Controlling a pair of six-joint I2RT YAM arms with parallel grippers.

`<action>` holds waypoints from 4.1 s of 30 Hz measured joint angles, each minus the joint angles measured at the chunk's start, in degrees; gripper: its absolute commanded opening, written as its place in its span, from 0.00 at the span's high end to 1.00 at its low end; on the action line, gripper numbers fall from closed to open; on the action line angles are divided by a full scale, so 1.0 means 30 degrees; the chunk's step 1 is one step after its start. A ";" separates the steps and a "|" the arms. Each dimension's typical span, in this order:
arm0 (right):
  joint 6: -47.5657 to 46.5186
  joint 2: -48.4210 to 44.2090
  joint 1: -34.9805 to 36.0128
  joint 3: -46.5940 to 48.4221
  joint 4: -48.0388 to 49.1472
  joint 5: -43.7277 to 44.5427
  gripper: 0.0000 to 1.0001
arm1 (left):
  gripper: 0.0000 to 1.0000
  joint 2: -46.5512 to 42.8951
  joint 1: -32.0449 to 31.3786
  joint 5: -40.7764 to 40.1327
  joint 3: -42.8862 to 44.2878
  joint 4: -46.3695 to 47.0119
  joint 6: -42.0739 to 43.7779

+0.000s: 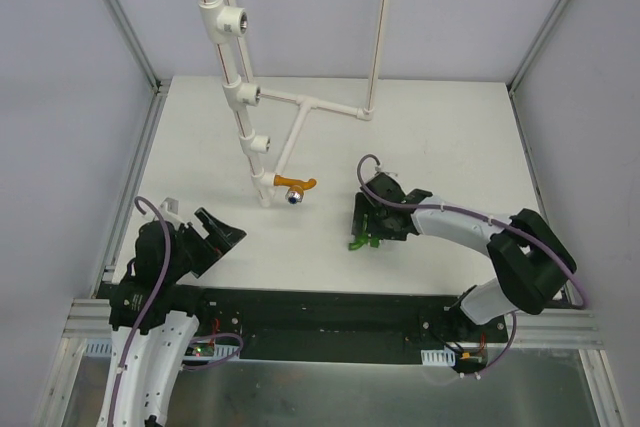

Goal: Install the water faucets
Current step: Move the water faucet to the center of the board, then pick up the water faucet from the center of the board.

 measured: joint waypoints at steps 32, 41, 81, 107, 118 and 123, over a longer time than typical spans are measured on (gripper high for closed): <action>0.2018 -0.4495 0.0036 -0.1399 -0.0408 0.0947 0.04 | 0.05 0.8910 -2.1143 -1.7529 -0.2419 0.6717 -0.5217; 0.3497 -0.3789 0.1348 -0.1180 -0.2120 0.2433 0.10 | 0.01 1.2225 -2.3766 -2.0225 -0.2419 0.6900 -0.8619; 0.4320 -0.3286 0.2025 -0.3279 0.1479 0.3424 0.24 | 0.01 1.2786 -2.3766 -2.0786 -0.1362 0.7461 -0.6659; 0.2674 -0.7512 0.2069 -0.6215 0.2696 0.4080 0.24 | 0.01 1.2101 -2.3766 -2.0014 -0.0940 0.8189 -0.6229; 0.3249 -0.8779 0.0495 -0.3993 0.0277 0.3359 0.01 | 0.01 1.2050 -2.3766 -1.9802 -0.0488 0.8539 -0.5858; 0.4065 -0.5457 -0.0197 -0.1647 -0.0925 0.2827 0.01 | 0.01 1.2101 -2.3766 -1.9511 -0.0444 0.8597 -0.5836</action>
